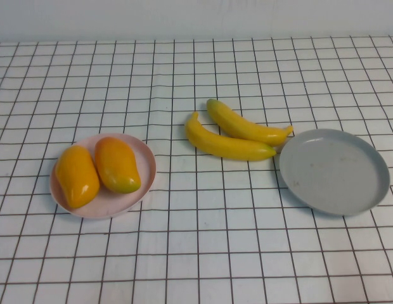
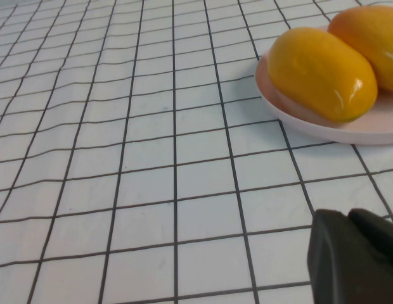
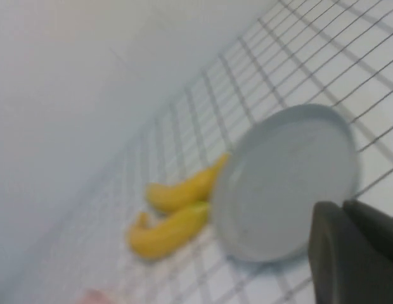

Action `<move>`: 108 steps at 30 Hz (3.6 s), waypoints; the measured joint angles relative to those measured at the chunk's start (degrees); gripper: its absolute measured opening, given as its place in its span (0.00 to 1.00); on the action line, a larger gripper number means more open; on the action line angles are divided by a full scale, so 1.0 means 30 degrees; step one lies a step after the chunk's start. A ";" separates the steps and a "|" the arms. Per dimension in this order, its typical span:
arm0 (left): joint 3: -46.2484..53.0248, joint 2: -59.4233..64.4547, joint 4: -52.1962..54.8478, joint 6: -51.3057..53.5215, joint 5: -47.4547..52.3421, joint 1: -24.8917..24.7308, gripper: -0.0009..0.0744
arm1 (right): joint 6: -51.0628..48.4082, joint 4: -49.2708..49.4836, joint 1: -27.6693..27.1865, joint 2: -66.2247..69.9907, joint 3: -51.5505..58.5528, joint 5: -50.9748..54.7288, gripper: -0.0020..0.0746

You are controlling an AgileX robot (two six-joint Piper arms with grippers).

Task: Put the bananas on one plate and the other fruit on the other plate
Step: Put another type of fruit in the right plate

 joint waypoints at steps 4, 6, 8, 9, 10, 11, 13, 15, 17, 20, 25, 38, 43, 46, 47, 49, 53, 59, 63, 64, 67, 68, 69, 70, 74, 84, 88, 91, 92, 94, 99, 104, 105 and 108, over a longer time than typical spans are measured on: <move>0.0000 0.0000 0.0000 0.0000 0.0000 0.0000 0.01 | 0.0000 0.5932 0.0000 0.0000 0.0000 -0.0648 0.01; 0.0000 0.0000 0.0000 0.0000 0.0000 0.0000 0.01 | 0.0000 0.6503 0.0000 0.0000 0.0000 -0.0862 0.01; 0.0000 0.0000 0.0000 0.0000 0.0000 0.0000 0.01 | 0.0000 0.6682 0.0000 0.0000 0.0000 -0.0909 0.01; 0.0000 0.0000 0.0000 0.0000 0.0000 0.0000 0.01 | 0.0000 0.6775 0.0000 0.0000 0.0000 -0.0909 0.01; 0.0000 0.0000 0.0000 0.0000 0.0000 0.0000 0.01 | 0.0000 0.6821 0.0000 0.0000 0.0000 -0.0872 0.01; 0.0000 0.0000 0.0000 0.0000 0.0000 0.0000 0.01 | 0.0000 0.6823 0.0000 0.0000 0.0000 -0.0776 0.01; 0.0000 0.0000 0.0000 0.0000 0.0000 0.0000 0.01 | 0.0000 0.6863 0.0000 0.0000 0.0000 -0.0419 0.01; 0.0000 0.0000 0.0000 0.0000 0.0000 0.0000 0.01 | 0.0000 0.6864 0.0000 0.0000 0.0000 -0.0054 0.01; 0.0000 0.0000 0.0000 0.0000 0.0000 0.0000 0.01 | -0.0319 0.6864 0.0000 0.0000 0.0000 0.0355 0.01; 0.0000 0.0000 0.0000 0.0012 0.0000 0.0000 0.01 | -0.1519 0.6829 0.0000 0.0000 0.0000 0.0917 0.01; 0.0000 0.0000 0.0000 0.0012 0.0000 0.0000 0.01 | -0.3216 0.6586 0.0000 0.0000 -0.0251 0.0926 0.01; 0.0000 0.0000 0.0000 0.0012 0.0000 0.0000 0.01 | -0.3990 -0.0957 -0.0039 0.5656 -0.8994 0.3937 0.01; 0.0000 0.0000 0.0000 0.0012 0.0000 0.0000 0.01 | -0.6954 -0.1104 -0.0039 0.8205 -1.0219 0.4888 0.01; 0.0000 0.0000 0.0000 0.0012 0.0000 0.0000 0.01 | -0.8829 -0.1640 -0.0039 1.1012 -1.1996 0.6934 0.01; 0.0000 0.0000 0.0000 0.0012 0.0000 0.0000 0.01 | -0.9393 -0.1858 -0.0039 1.2175 -1.2671 0.7541 0.01; 0.0000 0.0000 0.0000 0.0012 0.0000 0.0000 0.01 | -1.0023 -0.2553 -0.0039 1.4625 -1.4599 0.8969 0.01; 0.0000 0.0000 0.0000 0.0012 0.0000 0.0000 0.01 | -1.0385 -0.3956 0.0220 1.9207 -1.8635 1.1108 0.01; 0.0000 0.0000 0.0000 0.0012 0.0000 0.0000 0.01 | -1.0458 -0.7165 0.2141 2.5447 -2.3798 1.3025 0.01; 0.0000 0.0000 0.0000 0.0012 0.0000 0.0000 0.01 | -1.0458 -0.9900 0.4447 2.9316 -2.7126 1.4258 0.03; 0.0000 0.0000 0.0000 0.0012 0.0000 0.0000 0.01 | -1.0458 -1.0486 0.5062 3.0393 -2.8062 1.4561 0.06; 0.0000 0.0000 0.0000 0.0012 0.0000 0.0000 0.01 | -1.0466 -1.1787 0.6614 3.3389 -3.0874 1.5627 0.24; 0.0000 0.0000 0.0000 0.0012 0.0000 0.0000 0.01 | -1.0466 -1.2184 0.7113 3.4423 -3.1927 1.6089 0.33; 0.0000 0.0000 0.0000 0.0012 0.0000 0.0000 0.01 | -1.0466 -1.2482 0.7481 3.5430 -3.2786 1.6450 0.40; 0.0000 0.0000 0.0000 0.0012 0.0000 0.0000 0.01 | -1.0466 -1.2872 0.7922 3.6405 -3.3838 1.6868 0.49; 0.0000 0.0000 0.0000 0.0012 0.0000 0.0000 0.01 | -1.0500 -1.3824 0.9402 3.9669 -3.7725 1.8022 0.67; 0.0000 0.0000 0.0000 0.0012 0.0000 0.0000 0.01 | -1.2833 -1.2405 1.0888 4.3489 -4.1438 1.7407 0.72; 0.0000 0.0000 0.0000 0.0012 0.0000 0.0000 0.01 | -1.2916 -1.2425 1.0888 4.4137 -4.1475 1.6710 0.71; 0.0000 0.0000 0.0000 0.0012 0.0000 0.0000 0.01 | -1.2916 -1.2396 1.0888 4.4598 -4.1475 1.6523 0.69; 0.0000 0.0000 0.0000 0.0012 0.0000 0.0000 0.01 | -1.2916 -1.2396 1.0888 4.4786 -4.1475 1.6345 0.67; 0.0000 0.0000 0.0000 0.0012 0.0000 0.0000 0.01 | -1.2745 -1.2396 1.0888 4.5138 -4.1475 1.6004 0.64; 0.0000 0.0000 0.0000 0.0012 0.0000 0.0000 0.01 | -1.0879 -1.2396 1.0888 4.5451 -4.1475 1.5625 0.46; 0.0000 0.0000 0.0000 0.0012 0.0000 0.0000 0.01 | -0.7778 -1.1885 1.0854 4.4853 -4.1920 1.6318 0.43; 0.0000 0.0000 0.0000 0.0012 0.0000 0.0000 0.01 | -0.7315 -1.1834 1.0854 4.4467 -4.1998 1.6648 0.43; 0.0000 0.0000 0.0000 0.0012 0.0000 0.0000 0.01 | -0.5702 -1.2509 1.0854 4.2951 -4.2156 1.7969 0.43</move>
